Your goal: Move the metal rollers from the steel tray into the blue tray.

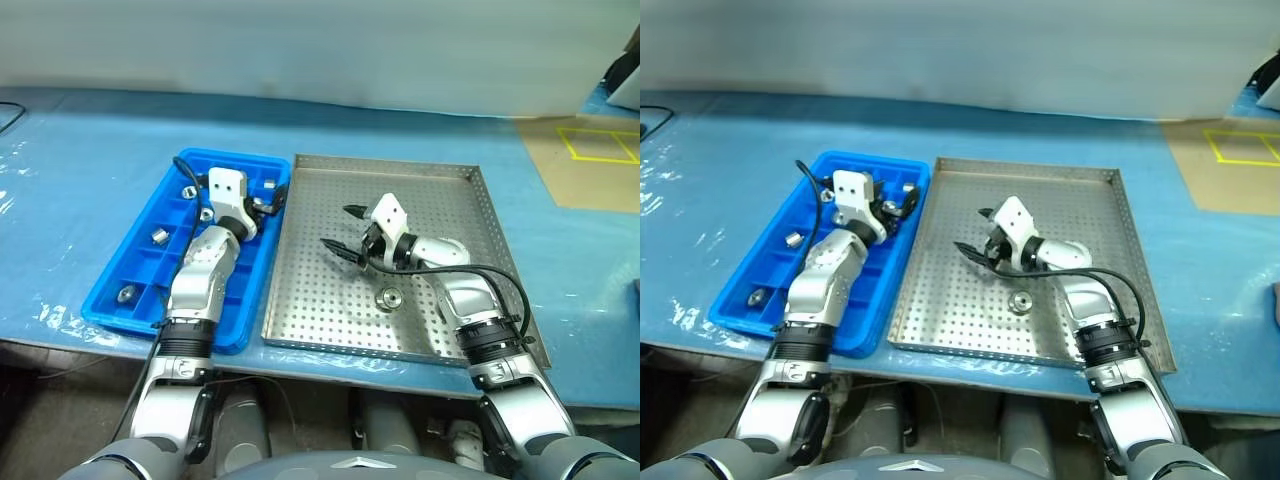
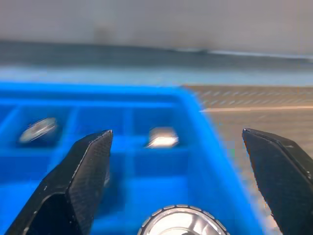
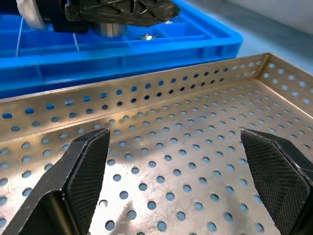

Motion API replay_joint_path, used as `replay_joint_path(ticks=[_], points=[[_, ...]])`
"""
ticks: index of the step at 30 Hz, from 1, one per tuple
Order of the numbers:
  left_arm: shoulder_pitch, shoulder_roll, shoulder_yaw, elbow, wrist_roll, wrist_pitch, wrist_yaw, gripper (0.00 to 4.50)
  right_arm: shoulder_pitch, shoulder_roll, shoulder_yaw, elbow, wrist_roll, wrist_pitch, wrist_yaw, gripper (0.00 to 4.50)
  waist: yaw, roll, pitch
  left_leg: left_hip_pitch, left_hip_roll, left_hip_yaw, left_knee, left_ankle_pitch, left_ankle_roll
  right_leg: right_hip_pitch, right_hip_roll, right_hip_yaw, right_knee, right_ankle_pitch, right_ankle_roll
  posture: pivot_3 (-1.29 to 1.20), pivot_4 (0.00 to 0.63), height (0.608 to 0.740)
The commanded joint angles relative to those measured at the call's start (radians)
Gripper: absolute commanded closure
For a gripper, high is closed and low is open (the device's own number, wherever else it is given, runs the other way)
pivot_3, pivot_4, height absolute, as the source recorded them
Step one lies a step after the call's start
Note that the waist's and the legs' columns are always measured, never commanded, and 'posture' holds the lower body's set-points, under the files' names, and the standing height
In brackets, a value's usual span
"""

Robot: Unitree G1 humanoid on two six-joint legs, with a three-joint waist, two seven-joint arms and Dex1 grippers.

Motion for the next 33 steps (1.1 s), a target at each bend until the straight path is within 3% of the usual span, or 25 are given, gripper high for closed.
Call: replay_joint_path(ticks=[1,3,7,16,19,26,33], points=[[-0.026,-0.068,0.095,-0.077,-0.334,0.226,-0.091,0.03,-0.039,0.050,-0.069,-0.100,0.147,0.124,-0.010,0.00,-0.008,0.000,0.000,0.000,0.000,0.000,0.000,0.000,0.000,0.000,0.000,0.000,0.000,0.000,0.000,-0.34,0.150,0.740],[-0.025,-0.086,0.123,-0.114,-0.465,0.343,-0.125,0.03,-0.048,0.074,-0.096,-0.135,0.214,0.196,-0.013,0.00,-0.010,0.000,0.000,0.002,0.000,0.003,-0.001,0.000,0.000,-0.001,0.001,0.003,0.001,0.000,0.000,-0.34,0.150,0.740],[-0.013,-0.072,0.097,-0.156,-0.564,0.476,-0.166,0.03,-0.057,0.108,-0.134,-0.182,0.316,0.310,-0.033,0.00,-0.006,0.000,0.000,0.002,0.001,0.004,-0.002,0.000,0.000,-0.002,0.002,0.004,0.000,0.000,0.000,-0.34,0.150,0.740],[-0.029,-0.080,0.042,-0.179,-0.645,0.554,-0.275,0.03,-0.028,0.118,-0.050,-0.242,0.371,0.436,0.004,0.00,-0.004,0.000,0.000,0.004,0.001,0.005,-0.004,0.000,0.000,-0.001,0.003,0.004,-0.001,0.000,0.000,-0.34,0.150,0.740],[-0.042,-0.092,0.044,-0.175,-0.638,0.532,-0.286,0.00,-0.022,0.110,-0.040,-0.256,0.387,0.459,0.020,0.52,-0.004,0.000,0.000,0.005,0.000,0.005,-0.004,0.000,0.000,-0.001,0.003,0.005,-0.001,0.000,0.000,-0.34,0.150,0.740],[-0.071,-0.131,0.111,-0.163,-0.622,0.404,-0.241,0.00,-0.009,0.073,-0.018,-0.285,0.434,0.516,0.082,2.89,-0.002,0.000,0.000,0.006,0.000,0.006,-0.005,0.000,0.000,0.001,0.003,0.005,-0.002,0.000,0.000,-0.29,0.150,0.740],[-0.053,-0.145,0.176,-0.234,-0.640,0.310,-0.182,0.00,-0.097,0.111,-0.002,-0.152,0.380,0.425,0.088,2.90,-0.002,0.000,0.000,0.010,0.001,0.006,-0.007,0.001,-0.001,0.001,0.003,0.005,-0.001,0.000,0.000,-0.17,0.150,0.740]])
